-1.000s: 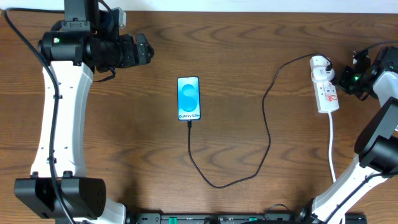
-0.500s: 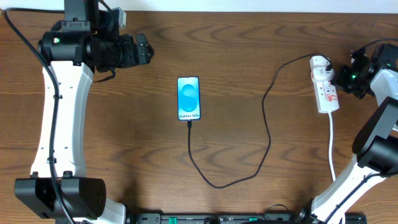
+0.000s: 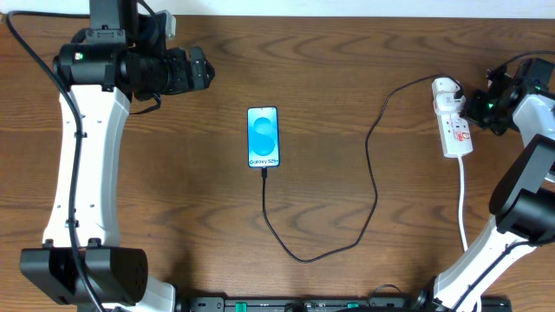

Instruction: Plug charger to phone and switch on socket

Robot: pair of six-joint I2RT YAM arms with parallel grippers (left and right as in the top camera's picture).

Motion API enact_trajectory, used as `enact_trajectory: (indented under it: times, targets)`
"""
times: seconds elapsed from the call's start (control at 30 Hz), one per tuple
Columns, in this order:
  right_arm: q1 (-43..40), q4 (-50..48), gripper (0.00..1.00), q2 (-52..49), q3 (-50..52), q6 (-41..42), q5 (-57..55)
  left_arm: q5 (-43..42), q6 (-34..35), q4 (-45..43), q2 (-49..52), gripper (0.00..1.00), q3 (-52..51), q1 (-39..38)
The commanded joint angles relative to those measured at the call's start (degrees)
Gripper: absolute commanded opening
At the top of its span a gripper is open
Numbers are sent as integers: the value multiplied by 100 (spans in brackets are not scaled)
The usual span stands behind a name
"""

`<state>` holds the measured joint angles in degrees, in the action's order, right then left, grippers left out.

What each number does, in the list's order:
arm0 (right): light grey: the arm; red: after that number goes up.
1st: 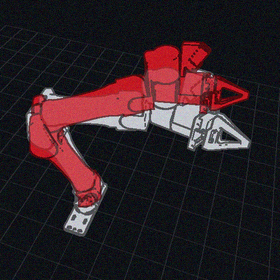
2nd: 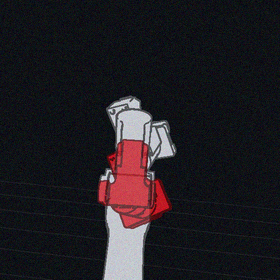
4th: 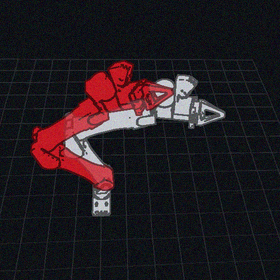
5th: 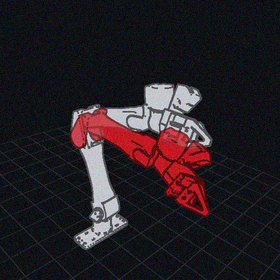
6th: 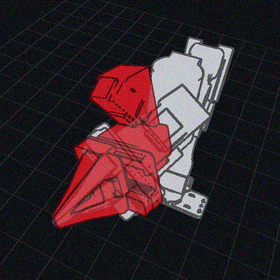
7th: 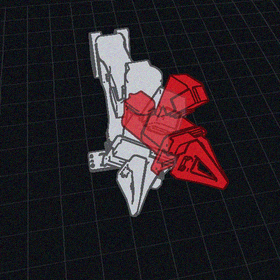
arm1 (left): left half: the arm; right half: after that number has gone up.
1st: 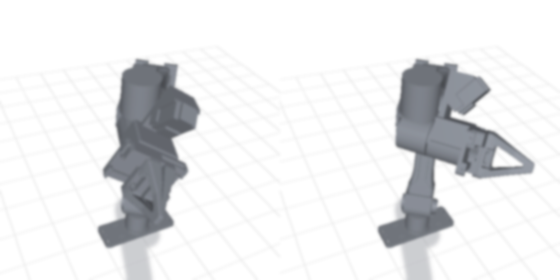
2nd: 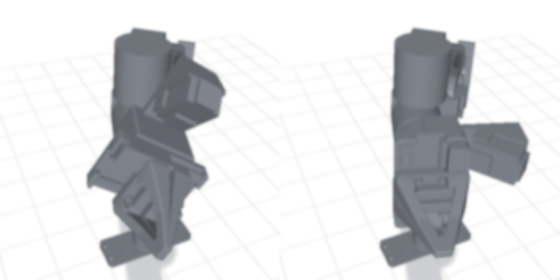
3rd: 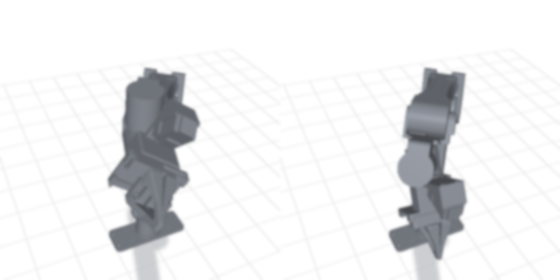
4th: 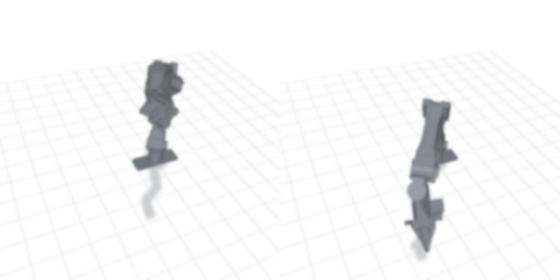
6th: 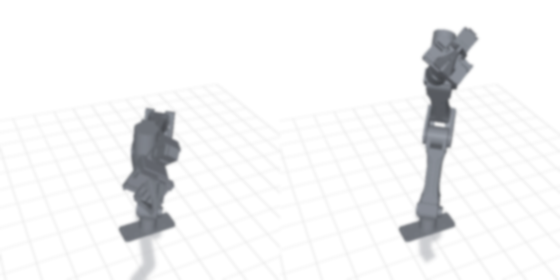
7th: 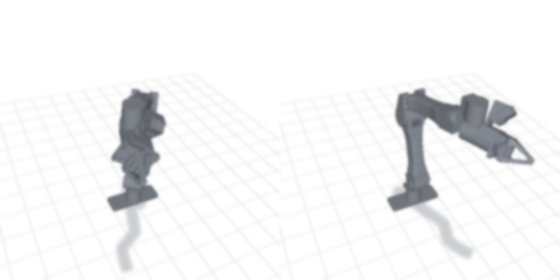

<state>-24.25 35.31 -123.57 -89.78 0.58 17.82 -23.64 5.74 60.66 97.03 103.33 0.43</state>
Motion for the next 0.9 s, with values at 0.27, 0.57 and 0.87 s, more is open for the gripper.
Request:
enact_trajectory:
  times: [0.27,0.57,0.87]
  targets:
    - [796,136,1,-162,173,533,1259,28,-55,17,-42,96,-13,-2]
    - [796,136,1,-162,173,1187,1628,28,-55,17,-42,96,-13,-2]
    - [796,214,1,-162,173,1969,1641,28,-55,17,-42,96,-13,-2]
